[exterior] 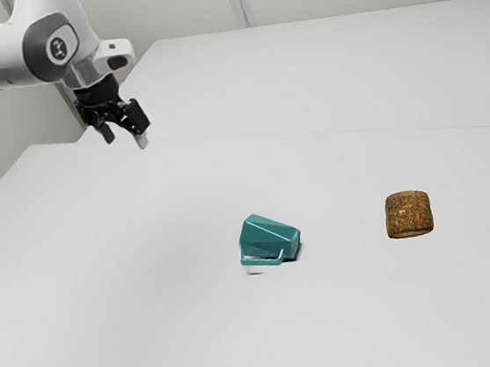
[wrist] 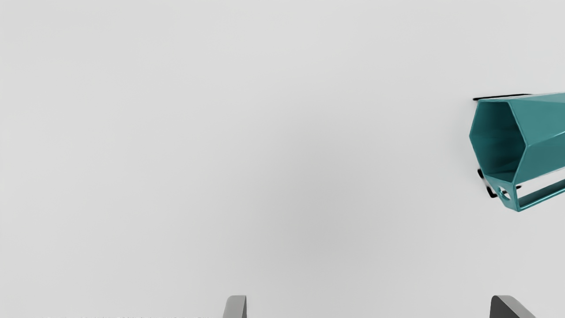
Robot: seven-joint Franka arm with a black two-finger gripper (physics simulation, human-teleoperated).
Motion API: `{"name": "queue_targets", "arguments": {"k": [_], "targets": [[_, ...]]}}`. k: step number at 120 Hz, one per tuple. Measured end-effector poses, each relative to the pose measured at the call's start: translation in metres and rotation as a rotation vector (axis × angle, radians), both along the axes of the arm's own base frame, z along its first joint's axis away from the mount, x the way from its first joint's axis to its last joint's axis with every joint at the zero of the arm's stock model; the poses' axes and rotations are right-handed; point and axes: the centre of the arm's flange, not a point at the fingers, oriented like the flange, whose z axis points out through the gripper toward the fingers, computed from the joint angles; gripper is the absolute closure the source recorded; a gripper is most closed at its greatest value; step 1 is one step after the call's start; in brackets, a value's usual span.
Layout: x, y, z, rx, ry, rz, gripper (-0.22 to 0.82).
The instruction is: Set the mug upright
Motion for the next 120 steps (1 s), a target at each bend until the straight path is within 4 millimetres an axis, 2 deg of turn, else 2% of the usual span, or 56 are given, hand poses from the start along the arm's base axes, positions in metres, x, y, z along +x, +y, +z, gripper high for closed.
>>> {"name": "queue_targets", "arguments": {"k": [24, 36, 44, 50, 60, 76, 89, 101, 112, 120], "targets": [[-0.011, 0.045, -0.020, 0.001, -0.033, 0.061, 0.00], [-0.037, 0.060, -0.040, -0.045, -0.096, 0.028, 0.00], [-0.057, 0.077, -0.055, -0.162, -0.151, 0.030, 0.00], [-0.070, 0.099, -0.071, -0.304, -0.204, 0.066, 0.00], [-0.091, 0.136, -0.109, -0.526, -0.296, 0.139, 0.00], [-0.101, 0.160, -0.139, -0.647, -0.435, 0.098, 0.00], [-0.102, 0.185, -0.191, -0.702, -0.474, 0.099, 0.00], [-0.103, 0.189, -0.215, -0.736, -0.534, 0.033, 0.00], [-0.091, 0.166, -0.248, -0.770, -0.549, -0.057, 0.00], [-0.085, 0.152, -0.263, -0.786, -0.575, -0.118, 0.00]]}}
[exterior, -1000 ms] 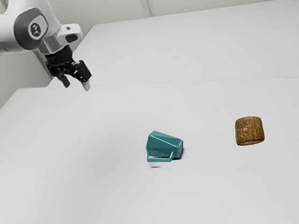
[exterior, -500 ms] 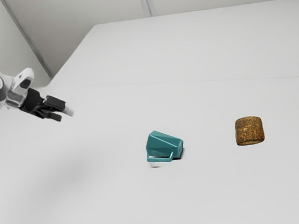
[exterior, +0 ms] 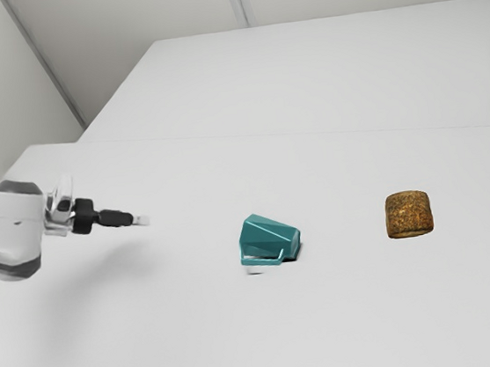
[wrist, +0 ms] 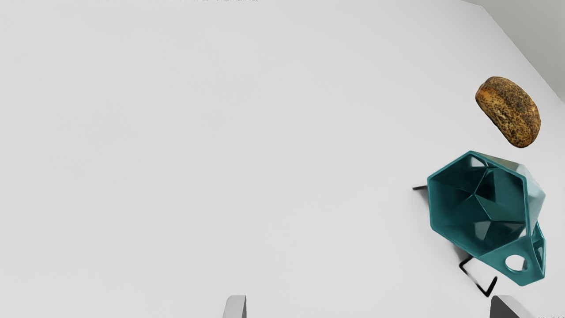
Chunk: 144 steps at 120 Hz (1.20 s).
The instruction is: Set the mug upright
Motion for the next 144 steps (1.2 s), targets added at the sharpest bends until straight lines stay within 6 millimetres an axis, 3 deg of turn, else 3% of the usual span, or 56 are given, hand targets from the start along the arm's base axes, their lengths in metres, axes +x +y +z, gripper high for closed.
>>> {"name": "queue_targets", "arguments": {"k": [31, 46, 52, 62, 81, 114, 144], "targets": [[0.017, -0.044, -0.013, 0.030, -0.205, -0.157, 0.00], [0.023, -0.081, -0.016, 0.044, -0.282, -0.230, 0.00], [0.019, -0.093, -0.020, 0.048, -0.298, -0.245, 0.00], [-0.005, -0.112, -0.021, 0.044, -0.322, -0.252, 0.00], [-0.031, -0.117, -0.041, 0.086, -0.318, -0.256, 0.00], [-0.024, -0.172, -0.053, 0.138, -0.363, -0.317, 0.02], [-0.021, -0.190, -0.049, 0.145, -0.415, -0.303, 0.02]]}}
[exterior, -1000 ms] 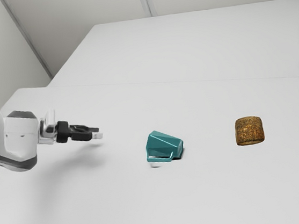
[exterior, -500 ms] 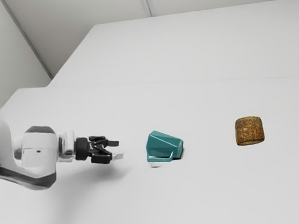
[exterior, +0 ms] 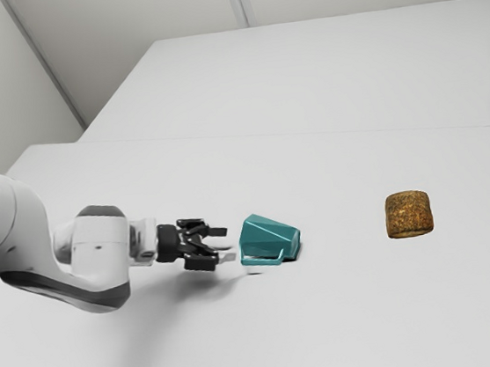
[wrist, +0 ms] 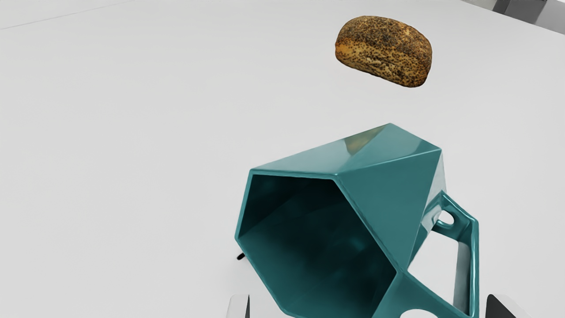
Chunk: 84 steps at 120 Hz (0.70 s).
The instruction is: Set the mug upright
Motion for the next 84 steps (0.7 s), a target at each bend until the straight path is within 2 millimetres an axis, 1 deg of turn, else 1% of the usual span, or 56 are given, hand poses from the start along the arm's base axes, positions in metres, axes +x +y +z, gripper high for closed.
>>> {"name": "queue_targets", "arguments": {"k": [19, 45, 58, 74, 84], "targets": [[0.005, -0.019, 0.002, -0.007, -0.027, -0.012, 0.03], [0.004, -0.039, -0.008, -0.019, -0.027, -0.006, 0.03], [0.009, -0.049, -0.007, -0.018, -0.040, -0.011, 0.05], [0.010, -0.061, -0.009, -0.027, -0.045, -0.006, 0.09], [0.009, -0.066, -0.010, -0.032, -0.045, -0.001, 0.15]]}}
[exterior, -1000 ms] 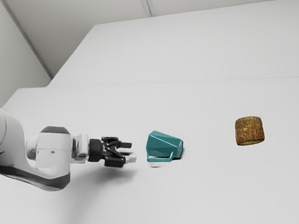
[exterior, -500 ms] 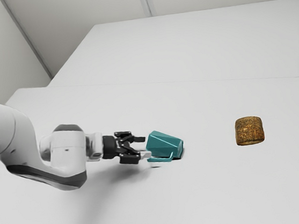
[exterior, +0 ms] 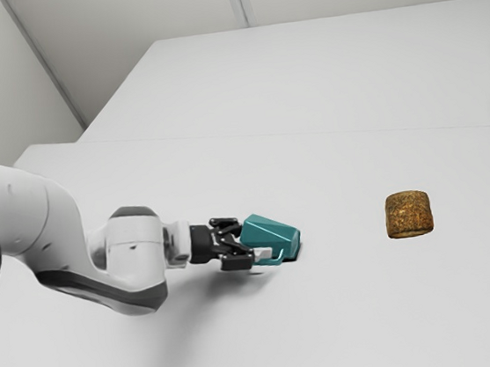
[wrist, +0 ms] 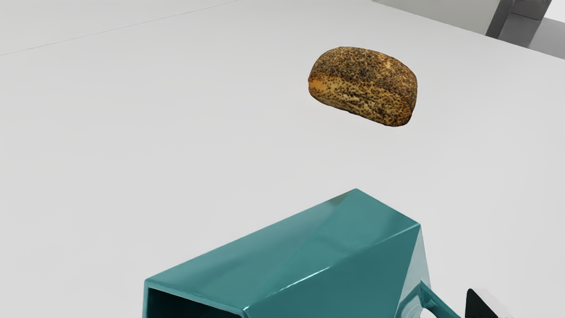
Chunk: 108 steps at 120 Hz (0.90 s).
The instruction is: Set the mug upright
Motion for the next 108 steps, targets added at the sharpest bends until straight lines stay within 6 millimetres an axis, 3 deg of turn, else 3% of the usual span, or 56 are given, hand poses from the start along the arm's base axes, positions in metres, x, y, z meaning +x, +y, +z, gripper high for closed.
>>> {"name": "queue_targets", "arguments": {"k": [25, 40, 56, 80, 96, 108], "targets": [[0.002, 0.000, 0.006, -0.006, -0.017, 0.013, 0.51], [0.007, -0.001, 0.012, -0.005, -0.036, 0.013, 0.64], [0.012, -0.001, 0.017, -0.003, -0.051, 0.013, 0.72], [0.031, -0.005, 0.049, 0.056, -0.094, -0.019, 0.76], [0.039, -0.001, 0.080, 0.174, -0.092, -0.123, 0.77], [0.041, 0.006, 0.119, 0.304, -0.095, -0.233, 0.78]]}}
